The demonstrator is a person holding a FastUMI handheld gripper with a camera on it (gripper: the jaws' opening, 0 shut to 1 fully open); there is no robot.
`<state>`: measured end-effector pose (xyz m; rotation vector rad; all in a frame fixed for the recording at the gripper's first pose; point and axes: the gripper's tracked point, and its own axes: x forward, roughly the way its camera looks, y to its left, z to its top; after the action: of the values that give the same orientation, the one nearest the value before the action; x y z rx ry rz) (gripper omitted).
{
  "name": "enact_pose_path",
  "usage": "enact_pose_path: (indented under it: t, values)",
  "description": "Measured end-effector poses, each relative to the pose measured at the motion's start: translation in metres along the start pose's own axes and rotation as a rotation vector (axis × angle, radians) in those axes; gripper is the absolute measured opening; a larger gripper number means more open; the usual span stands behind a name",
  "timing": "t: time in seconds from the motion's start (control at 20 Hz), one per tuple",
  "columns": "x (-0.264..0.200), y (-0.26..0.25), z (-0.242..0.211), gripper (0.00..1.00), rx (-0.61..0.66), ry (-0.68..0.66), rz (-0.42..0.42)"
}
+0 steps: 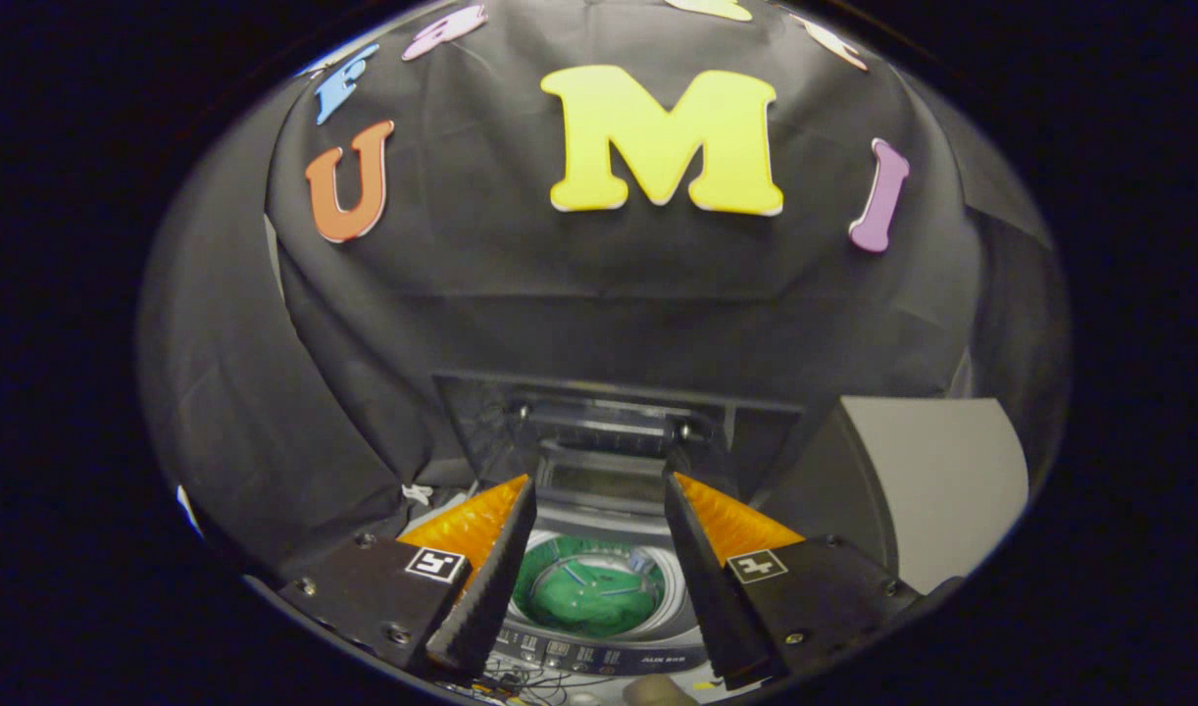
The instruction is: Put the clothes into the washing machine and then close the washing machine lid.
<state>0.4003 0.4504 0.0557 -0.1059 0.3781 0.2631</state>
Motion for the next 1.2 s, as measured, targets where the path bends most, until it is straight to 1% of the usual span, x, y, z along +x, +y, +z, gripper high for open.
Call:
enact_pose_path:
  t: [0.15,0.3,0.6,0.85,1.2]
  values:
    - [0.002,0.002,0.03,0.83,0.007,-0.057,-0.004]
    - [0.01,0.004,0.051,0.83,0.027,-0.08,-0.016]
    - [0.041,0.004,0.079,0.83,0.052,-0.102,-0.047]
    - [0.077,0.003,0.082,0.83,0.072,-0.067,-0.085]
    - [0.127,0.001,0.068,0.83,0.111,0.016,-0.118]
